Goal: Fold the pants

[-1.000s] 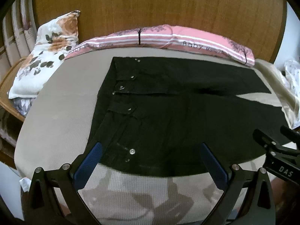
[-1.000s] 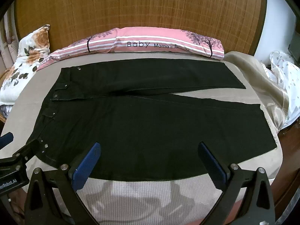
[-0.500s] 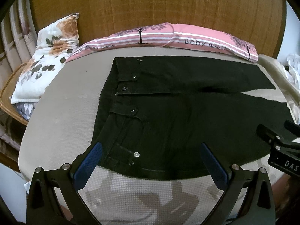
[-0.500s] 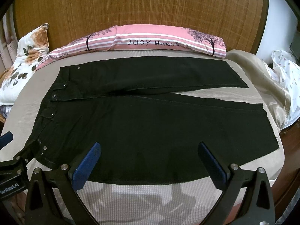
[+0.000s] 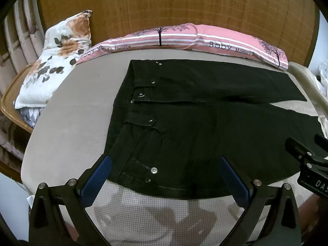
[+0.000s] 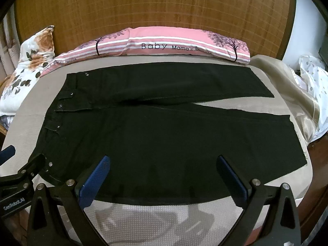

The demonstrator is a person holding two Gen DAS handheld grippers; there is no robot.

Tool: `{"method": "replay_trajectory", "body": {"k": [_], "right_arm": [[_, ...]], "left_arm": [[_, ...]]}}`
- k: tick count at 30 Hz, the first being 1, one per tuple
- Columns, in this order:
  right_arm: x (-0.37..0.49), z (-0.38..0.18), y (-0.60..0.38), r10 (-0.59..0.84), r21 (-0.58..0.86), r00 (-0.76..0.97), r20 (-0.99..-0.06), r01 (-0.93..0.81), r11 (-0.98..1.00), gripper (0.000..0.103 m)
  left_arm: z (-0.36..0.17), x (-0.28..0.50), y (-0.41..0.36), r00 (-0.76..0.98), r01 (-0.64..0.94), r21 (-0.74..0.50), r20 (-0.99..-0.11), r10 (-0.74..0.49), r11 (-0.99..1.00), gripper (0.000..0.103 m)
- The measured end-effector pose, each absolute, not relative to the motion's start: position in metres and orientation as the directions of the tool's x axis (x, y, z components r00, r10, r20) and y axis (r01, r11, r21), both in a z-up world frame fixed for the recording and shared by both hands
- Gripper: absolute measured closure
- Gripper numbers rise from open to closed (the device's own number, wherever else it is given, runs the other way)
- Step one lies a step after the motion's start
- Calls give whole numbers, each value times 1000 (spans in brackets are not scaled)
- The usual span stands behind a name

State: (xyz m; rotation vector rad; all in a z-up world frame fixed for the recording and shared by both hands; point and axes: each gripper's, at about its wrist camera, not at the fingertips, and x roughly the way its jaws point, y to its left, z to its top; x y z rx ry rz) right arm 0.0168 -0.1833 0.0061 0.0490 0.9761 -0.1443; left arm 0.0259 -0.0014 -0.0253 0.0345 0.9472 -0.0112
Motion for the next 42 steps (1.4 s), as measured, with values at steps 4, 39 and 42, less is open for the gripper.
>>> {"method": "replay_trajectory", "body": {"k": [4,39,42], "right_arm": [[18,8,-183,-100,-24,557,-825,142,990,0],[16,15,-175,-87,-11,574,-814,134,991,0],[16,15,-175,-84,-8,574,-815,135,991,0]], "left_arm": [[-25,26,-1,590,24,20,-808,2,1000,1],[-22,23,-4,603,25,26,-798,5,999,1],[-22,23,-4,603,26,27,-797,5,999,1]]}}
